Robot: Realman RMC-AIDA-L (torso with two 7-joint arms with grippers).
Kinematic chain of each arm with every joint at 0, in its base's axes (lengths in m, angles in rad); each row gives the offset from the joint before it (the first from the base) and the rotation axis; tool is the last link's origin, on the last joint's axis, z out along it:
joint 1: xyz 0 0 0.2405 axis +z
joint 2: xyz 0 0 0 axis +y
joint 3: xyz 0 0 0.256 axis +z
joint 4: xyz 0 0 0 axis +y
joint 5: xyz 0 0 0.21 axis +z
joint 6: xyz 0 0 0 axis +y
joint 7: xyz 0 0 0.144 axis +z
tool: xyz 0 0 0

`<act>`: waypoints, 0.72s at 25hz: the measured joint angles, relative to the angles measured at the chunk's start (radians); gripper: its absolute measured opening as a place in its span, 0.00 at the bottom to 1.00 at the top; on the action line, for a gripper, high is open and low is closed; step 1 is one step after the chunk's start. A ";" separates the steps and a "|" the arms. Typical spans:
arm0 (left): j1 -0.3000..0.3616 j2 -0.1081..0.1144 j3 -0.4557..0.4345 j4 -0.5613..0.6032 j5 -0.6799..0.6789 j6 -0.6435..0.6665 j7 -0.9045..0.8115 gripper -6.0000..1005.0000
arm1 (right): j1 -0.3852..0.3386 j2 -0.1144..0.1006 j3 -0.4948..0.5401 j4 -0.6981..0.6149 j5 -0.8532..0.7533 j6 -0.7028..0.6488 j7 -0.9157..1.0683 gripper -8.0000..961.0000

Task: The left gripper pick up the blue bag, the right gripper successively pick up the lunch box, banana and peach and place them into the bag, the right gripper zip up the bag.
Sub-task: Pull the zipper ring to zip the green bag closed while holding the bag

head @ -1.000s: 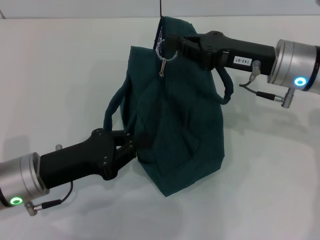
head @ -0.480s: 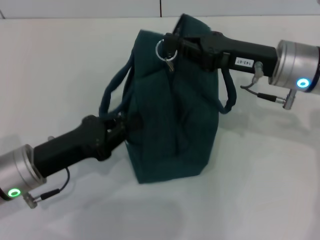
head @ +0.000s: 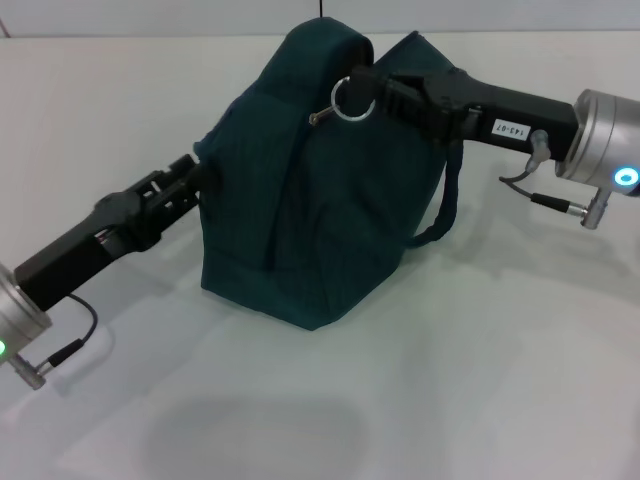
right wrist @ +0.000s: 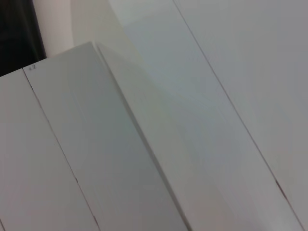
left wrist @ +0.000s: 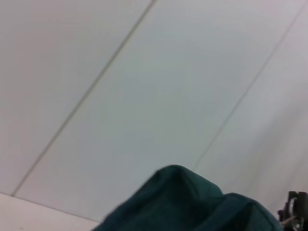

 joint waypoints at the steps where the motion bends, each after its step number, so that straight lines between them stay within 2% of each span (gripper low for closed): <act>1: 0.004 0.000 -0.003 0.000 -0.004 -0.002 0.001 0.45 | -0.002 0.000 0.007 0.000 0.000 -0.005 -0.012 0.04; 7: 0.010 0.000 -0.005 0.001 -0.008 -0.003 0.006 0.57 | -0.034 0.001 0.033 -0.012 0.002 -0.017 -0.056 0.04; 12: 0.020 0.000 -0.005 0.009 -0.008 0.021 -0.002 0.67 | -0.035 0.001 0.036 -0.013 0.002 -0.019 -0.051 0.03; 17: 0.021 0.004 -0.005 0.011 -0.010 0.041 -0.003 0.83 | -0.036 0.002 0.033 -0.013 0.002 -0.022 -0.048 0.03; 18: 0.023 0.008 -0.006 0.012 -0.012 0.041 -0.003 0.83 | -0.038 0.002 0.035 -0.013 0.002 -0.024 -0.048 0.03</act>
